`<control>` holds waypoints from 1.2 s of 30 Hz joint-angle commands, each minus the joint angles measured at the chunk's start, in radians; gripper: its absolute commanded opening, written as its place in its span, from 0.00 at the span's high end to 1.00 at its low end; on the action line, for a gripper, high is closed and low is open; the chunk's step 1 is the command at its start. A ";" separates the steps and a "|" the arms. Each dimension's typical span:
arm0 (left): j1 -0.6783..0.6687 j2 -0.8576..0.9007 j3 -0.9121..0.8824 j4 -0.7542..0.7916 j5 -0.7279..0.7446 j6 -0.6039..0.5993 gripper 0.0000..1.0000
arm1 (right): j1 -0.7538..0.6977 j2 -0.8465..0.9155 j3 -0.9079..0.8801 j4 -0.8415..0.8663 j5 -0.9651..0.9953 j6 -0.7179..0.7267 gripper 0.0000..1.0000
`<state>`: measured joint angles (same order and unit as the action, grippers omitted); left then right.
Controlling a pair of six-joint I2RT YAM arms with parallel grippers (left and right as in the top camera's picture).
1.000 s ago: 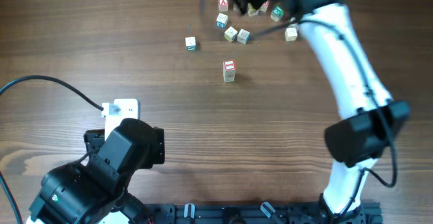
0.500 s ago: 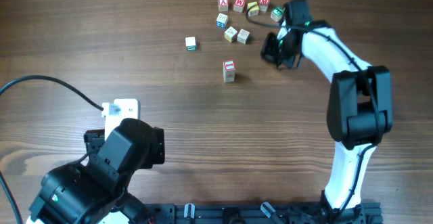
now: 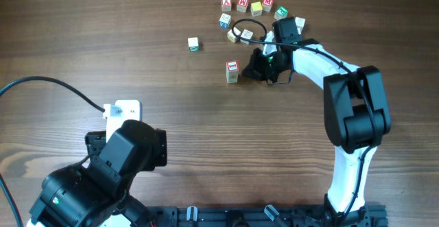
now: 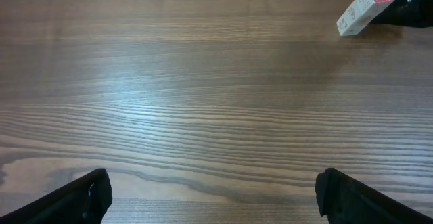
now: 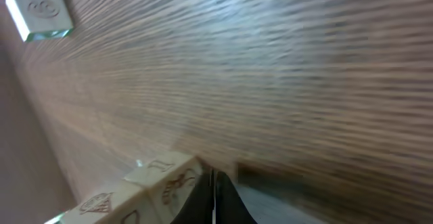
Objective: Form a tower
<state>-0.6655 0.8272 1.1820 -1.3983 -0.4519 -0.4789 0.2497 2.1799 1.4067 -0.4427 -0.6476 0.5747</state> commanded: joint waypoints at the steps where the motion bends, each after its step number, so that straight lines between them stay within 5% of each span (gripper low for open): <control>1: 0.002 -0.002 0.002 0.002 -0.002 0.008 0.00 | 0.008 0.003 -0.015 0.006 -0.036 -0.018 0.96; 36: 0.002 -0.002 0.002 0.002 -0.002 0.008 0.00 | 0.046 0.003 -0.015 -0.022 -0.064 -0.051 0.96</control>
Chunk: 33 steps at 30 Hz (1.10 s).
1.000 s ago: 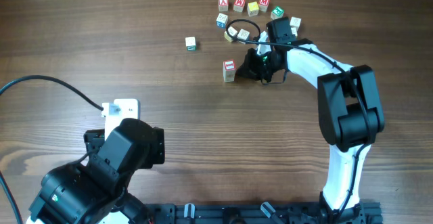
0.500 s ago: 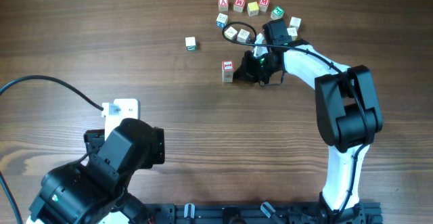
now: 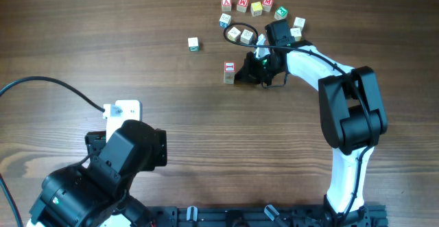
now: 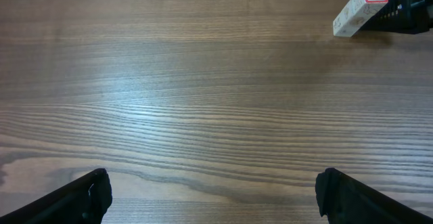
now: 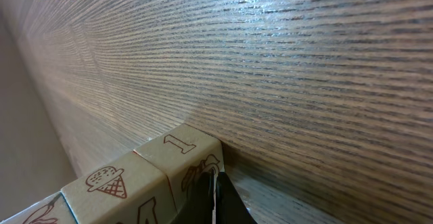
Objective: Form a tower
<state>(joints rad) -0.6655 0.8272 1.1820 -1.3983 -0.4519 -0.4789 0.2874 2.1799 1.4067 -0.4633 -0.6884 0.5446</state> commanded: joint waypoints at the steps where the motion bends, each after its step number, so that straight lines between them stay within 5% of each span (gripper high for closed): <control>1: 0.002 -0.002 0.002 0.002 -0.002 0.008 0.00 | 0.008 0.003 -0.015 -0.002 -0.016 -0.021 0.96; 15: 0.002 -0.002 0.002 0.002 -0.002 0.008 0.00 | -0.021 -0.180 -0.015 -0.131 0.307 0.035 0.96; 25: 0.002 -0.002 0.002 0.002 -0.002 0.008 0.00 | 0.207 -0.284 -0.015 -0.289 0.646 0.186 0.96; 33: 0.002 -0.002 0.002 0.002 -0.002 0.008 0.00 | 0.238 -0.311 -0.015 -0.261 0.748 0.241 0.96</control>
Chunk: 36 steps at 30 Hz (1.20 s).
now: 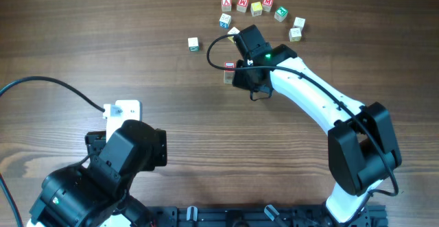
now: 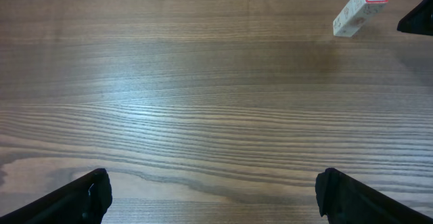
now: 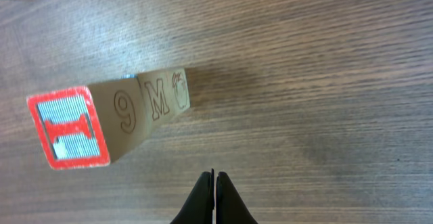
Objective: Form a tower
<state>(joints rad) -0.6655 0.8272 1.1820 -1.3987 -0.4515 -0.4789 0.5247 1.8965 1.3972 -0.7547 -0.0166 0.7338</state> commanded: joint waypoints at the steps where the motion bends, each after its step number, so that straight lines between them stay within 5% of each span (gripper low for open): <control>1: 0.002 -0.002 0.002 0.002 -0.003 0.008 0.00 | 0.001 -0.027 -0.005 0.050 0.081 0.051 0.96; 20: 0.002 -0.002 0.002 0.002 -0.003 0.008 0.00 | -0.013 -0.026 -0.071 0.229 0.044 -0.023 0.96; 28: 0.002 -0.002 0.002 0.002 -0.003 0.008 0.00 | 0.011 -0.056 -0.071 0.079 0.052 0.006 0.96; 36: 0.002 -0.002 0.002 0.002 -0.003 0.008 0.00 | 0.120 -0.087 -0.071 0.108 0.033 -0.264 0.96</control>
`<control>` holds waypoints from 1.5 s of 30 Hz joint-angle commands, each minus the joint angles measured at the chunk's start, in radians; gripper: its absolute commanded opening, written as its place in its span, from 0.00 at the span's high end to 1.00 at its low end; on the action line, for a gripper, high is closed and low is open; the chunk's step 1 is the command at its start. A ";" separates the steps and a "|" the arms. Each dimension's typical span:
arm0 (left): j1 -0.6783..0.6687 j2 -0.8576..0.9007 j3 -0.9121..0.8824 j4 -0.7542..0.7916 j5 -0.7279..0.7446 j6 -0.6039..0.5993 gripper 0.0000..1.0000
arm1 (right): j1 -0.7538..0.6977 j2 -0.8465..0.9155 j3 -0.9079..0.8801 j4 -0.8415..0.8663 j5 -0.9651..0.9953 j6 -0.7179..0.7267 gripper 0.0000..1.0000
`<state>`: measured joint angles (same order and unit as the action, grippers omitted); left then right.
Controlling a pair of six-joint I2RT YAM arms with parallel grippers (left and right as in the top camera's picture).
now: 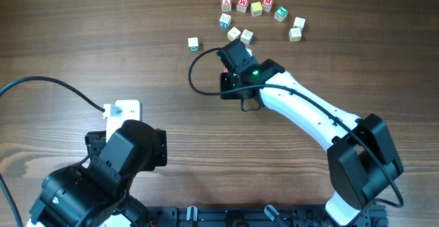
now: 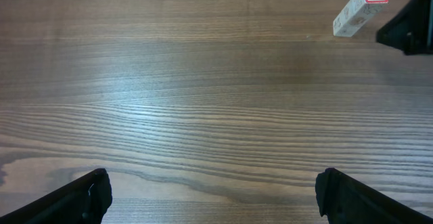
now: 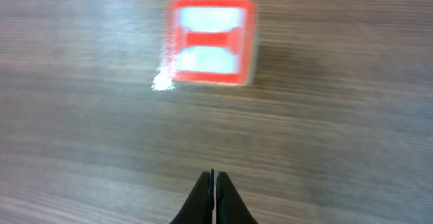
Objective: Form a tower
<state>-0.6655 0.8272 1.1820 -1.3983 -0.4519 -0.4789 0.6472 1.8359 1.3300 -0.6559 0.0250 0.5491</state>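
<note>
The tower (image 2: 356, 11) is a pale stack of wooden blocks with a red-framed top; it stands far right in the left wrist view. In the right wrist view I look straight down on that red top (image 3: 211, 41), which is blurred. My right gripper (image 3: 214, 178) is shut with nothing between its fingers, and hangs above the table just beside the stack. In the overhead view the right arm (image 1: 295, 103) covers the tower. My left gripper (image 2: 213, 183) is open above bare table, far from the stack.
Several loose letter blocks (image 1: 256, 7) lie at the far edge, and one green-and-white block (image 1: 193, 44) lies apart to their left. A white box (image 1: 123, 109) sits beside the left arm. A black cable (image 1: 199, 76) loops off the right wrist.
My right gripper, still shut, has moved from beside the tower, where it saw the stack's side, to above it, where it sees the red top. The tower has not moved.
My shut right gripper was low at the tower's right side. Then its tips were against the bottom block and the tower stood slightly further left. After that the gripper was higher and apart from the stack, and now it is over it. The left arm stayed still.
</note>
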 commanded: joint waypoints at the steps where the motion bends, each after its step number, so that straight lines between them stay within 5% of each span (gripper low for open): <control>1: 0.002 -0.002 0.002 0.002 -0.002 0.008 0.00 | -0.002 -0.026 -0.004 0.010 -0.008 -0.081 0.96; 45: 0.002 -0.002 0.002 0.002 -0.002 0.008 0.00 | -0.019 0.072 -0.004 0.145 -0.019 -0.150 0.96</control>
<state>-0.6655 0.8272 1.1820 -1.3983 -0.4519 -0.4789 0.6350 1.8927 1.3300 -0.5270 0.0189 0.4171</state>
